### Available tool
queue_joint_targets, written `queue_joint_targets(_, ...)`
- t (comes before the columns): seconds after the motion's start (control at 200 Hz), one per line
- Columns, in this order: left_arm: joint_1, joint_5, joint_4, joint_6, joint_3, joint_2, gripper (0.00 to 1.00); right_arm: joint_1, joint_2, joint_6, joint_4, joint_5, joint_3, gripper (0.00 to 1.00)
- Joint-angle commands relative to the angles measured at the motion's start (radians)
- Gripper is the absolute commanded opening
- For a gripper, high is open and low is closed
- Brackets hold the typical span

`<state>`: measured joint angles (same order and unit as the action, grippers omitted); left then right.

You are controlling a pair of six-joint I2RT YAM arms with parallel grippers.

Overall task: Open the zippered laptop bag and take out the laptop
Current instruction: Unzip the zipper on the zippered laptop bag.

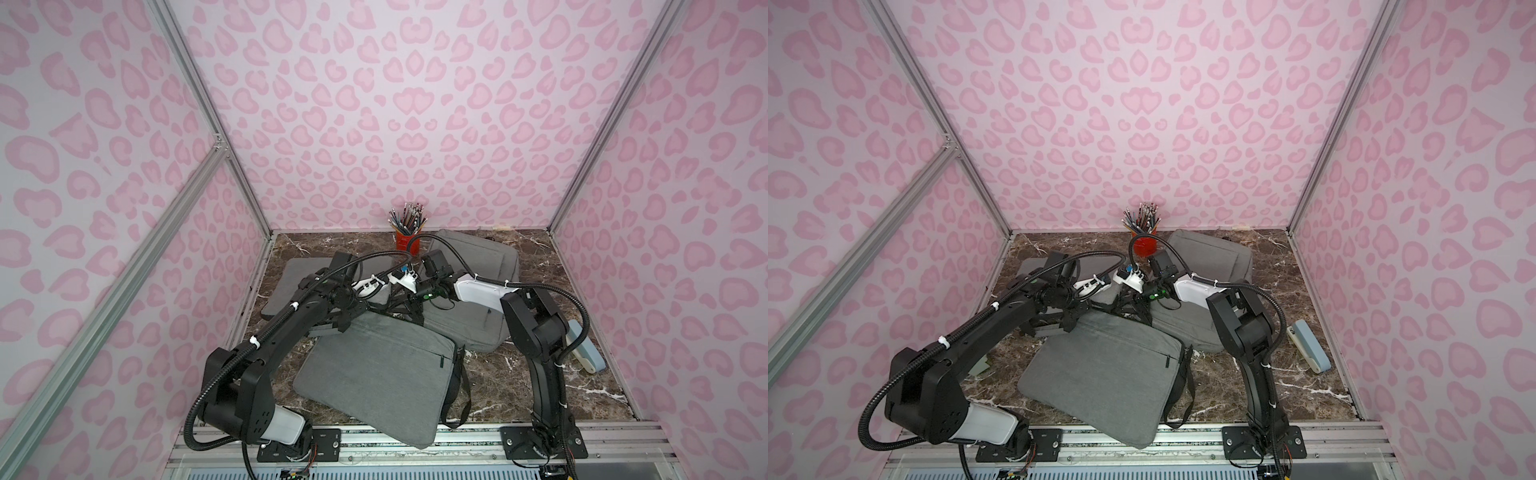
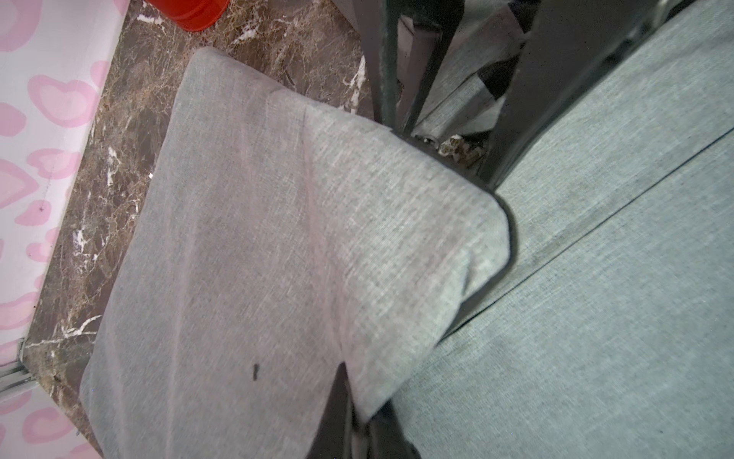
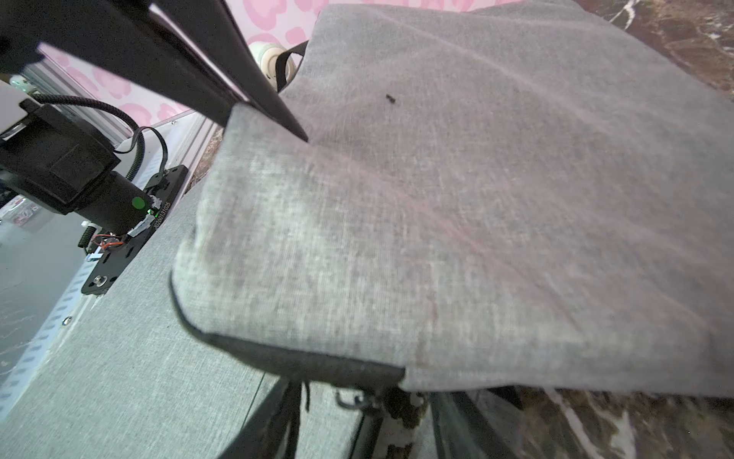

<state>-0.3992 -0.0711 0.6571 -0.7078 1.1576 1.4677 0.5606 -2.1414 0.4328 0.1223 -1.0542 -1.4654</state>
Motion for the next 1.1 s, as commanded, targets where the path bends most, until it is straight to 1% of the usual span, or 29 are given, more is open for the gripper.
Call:
queue_joint_targets(0.0, 0.002, -0.075, -0.012, -0.012, 0.018, -0.004, 0.02, 0.004, -0.023, 0.038, 0.008, -0.053, -0.030, 0.54)
queue_joint_targets(0.115, 0.008, -0.082, -0.007, -0.018, 0.018, -0.007, 0.02, 0.002, -0.026, 0.057, 0.025, -0.061, -0.038, 0.54)
queue_joint_targets(0.255, 0.013, -0.079, -0.007, -0.016, 0.020, 0.000, 0.02, 0.000, -0.010, 0.087, 0.067, -0.139, -0.047, 0.53)
queue_joint_targets(0.37, 0.016, -0.078, -0.005, -0.015, 0.024, 0.003, 0.02, -0.004, 0.010, 0.134, 0.126, -0.164, -0.040, 0.52)
queue_joint_targets(0.61, 0.016, -0.087, 0.007, -0.009, 0.036, 0.012, 0.02, -0.011, 0.015, 0.134, 0.135, -0.207, -0.030, 0.51)
queue_joint_targets(1.0, 0.016, -0.096, 0.023, -0.009, 0.048, 0.002, 0.02, -0.011, -0.075, 0.128, 0.180, -0.160, -0.096, 0.48)
queue_joint_targets(1.095, 0.016, -0.101, 0.021, -0.008, 0.053, 0.002, 0.02, -0.009, -0.089, 0.128, 0.189, -0.170, -0.110, 0.48)
